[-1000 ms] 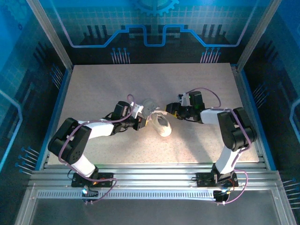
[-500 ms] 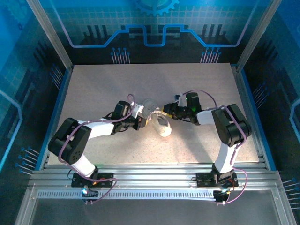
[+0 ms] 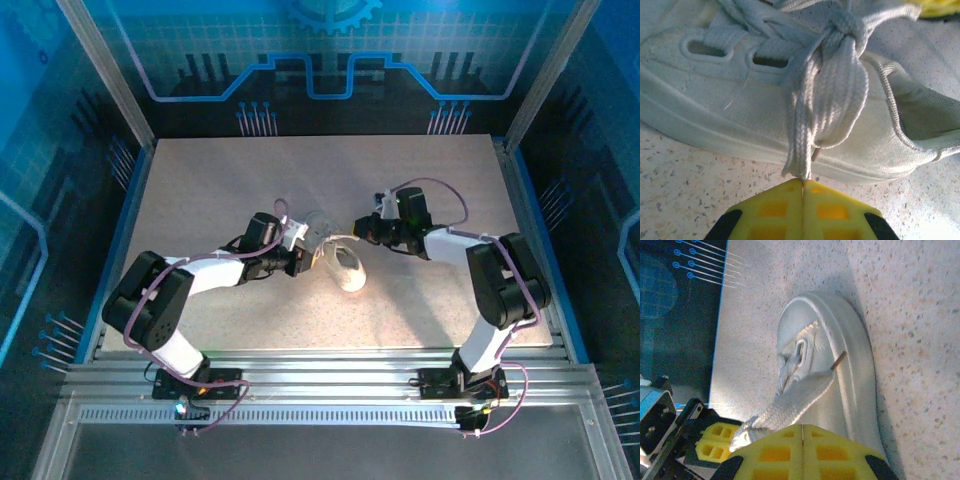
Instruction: Tie the shoes
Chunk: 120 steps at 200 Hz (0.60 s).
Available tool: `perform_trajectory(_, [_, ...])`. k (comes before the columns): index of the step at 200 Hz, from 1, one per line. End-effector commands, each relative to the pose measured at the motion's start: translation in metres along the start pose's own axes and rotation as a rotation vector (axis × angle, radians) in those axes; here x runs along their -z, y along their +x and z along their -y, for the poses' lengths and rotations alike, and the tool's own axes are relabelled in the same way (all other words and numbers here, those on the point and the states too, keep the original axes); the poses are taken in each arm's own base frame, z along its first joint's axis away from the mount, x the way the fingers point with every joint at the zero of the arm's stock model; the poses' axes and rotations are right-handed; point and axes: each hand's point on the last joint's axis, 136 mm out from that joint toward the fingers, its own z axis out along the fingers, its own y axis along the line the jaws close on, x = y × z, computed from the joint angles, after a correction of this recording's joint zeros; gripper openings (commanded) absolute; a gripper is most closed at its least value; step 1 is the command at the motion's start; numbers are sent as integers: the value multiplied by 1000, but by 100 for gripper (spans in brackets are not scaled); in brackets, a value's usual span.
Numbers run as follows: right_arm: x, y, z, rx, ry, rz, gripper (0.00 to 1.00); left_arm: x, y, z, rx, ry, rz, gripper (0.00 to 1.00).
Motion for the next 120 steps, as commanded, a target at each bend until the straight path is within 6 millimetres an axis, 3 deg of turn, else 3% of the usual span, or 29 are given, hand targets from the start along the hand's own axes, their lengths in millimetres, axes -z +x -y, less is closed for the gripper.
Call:
perform_trajectory(1, [0, 7, 9, 79, 96, -58, 0, 7, -10, 5, -47, -15, 6, 0])
perform_trajectory(74, [-6, 16, 45, 198, 262, -158, 0, 2, 13, -3, -8, -33, -59, 0])
perform_trajectory(120, [-9, 17, 51, 290, 332, -207, 0, -2, 18, -7, 14, -38, -72, 0])
